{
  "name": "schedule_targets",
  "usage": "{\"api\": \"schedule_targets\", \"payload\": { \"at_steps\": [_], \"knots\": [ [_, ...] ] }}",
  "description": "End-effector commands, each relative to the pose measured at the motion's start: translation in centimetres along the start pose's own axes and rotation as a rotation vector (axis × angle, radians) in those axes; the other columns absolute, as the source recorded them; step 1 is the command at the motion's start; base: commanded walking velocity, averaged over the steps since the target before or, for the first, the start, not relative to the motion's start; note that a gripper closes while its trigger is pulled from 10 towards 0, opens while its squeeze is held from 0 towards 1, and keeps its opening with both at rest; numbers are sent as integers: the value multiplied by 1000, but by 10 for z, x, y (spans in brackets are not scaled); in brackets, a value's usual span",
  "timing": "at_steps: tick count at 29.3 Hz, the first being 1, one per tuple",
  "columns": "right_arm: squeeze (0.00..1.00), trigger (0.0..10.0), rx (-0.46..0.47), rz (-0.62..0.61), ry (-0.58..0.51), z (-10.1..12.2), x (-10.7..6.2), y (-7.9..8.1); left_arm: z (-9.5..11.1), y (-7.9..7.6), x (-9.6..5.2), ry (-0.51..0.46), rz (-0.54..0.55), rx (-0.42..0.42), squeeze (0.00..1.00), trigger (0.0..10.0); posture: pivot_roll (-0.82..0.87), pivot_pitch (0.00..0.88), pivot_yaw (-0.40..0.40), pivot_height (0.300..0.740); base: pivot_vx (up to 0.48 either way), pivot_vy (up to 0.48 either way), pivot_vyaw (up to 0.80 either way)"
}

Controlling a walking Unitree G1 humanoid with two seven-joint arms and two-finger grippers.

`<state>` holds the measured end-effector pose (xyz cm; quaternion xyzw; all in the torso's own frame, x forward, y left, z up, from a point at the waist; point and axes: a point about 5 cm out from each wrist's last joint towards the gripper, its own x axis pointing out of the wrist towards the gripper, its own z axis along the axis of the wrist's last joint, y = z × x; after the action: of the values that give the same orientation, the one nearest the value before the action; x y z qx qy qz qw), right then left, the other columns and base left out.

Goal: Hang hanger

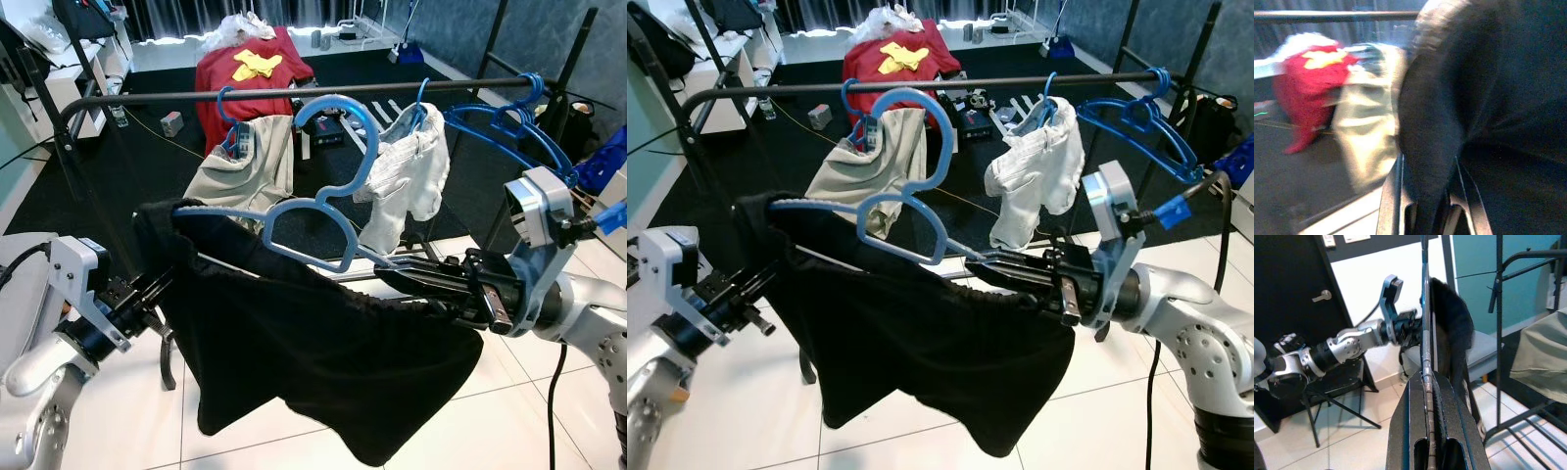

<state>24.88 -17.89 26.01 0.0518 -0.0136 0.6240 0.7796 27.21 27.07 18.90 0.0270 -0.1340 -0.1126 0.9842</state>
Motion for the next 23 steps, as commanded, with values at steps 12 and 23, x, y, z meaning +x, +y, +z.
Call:
{"api": "schedule_targets", "payload": {
  "at_steps": [12,23],
  "knots": [
    [0,0,-29,20,19,3,-2,5,-19,77,-35,182,595,68,0,392,-94,63,44,740,0,0,0],
    [0,0,-52,-52,-25,0,7,-9,-10,-54,5,-15,-167,-240,0,3451,-83,59,38,740,0,0,0]
  ]
}}
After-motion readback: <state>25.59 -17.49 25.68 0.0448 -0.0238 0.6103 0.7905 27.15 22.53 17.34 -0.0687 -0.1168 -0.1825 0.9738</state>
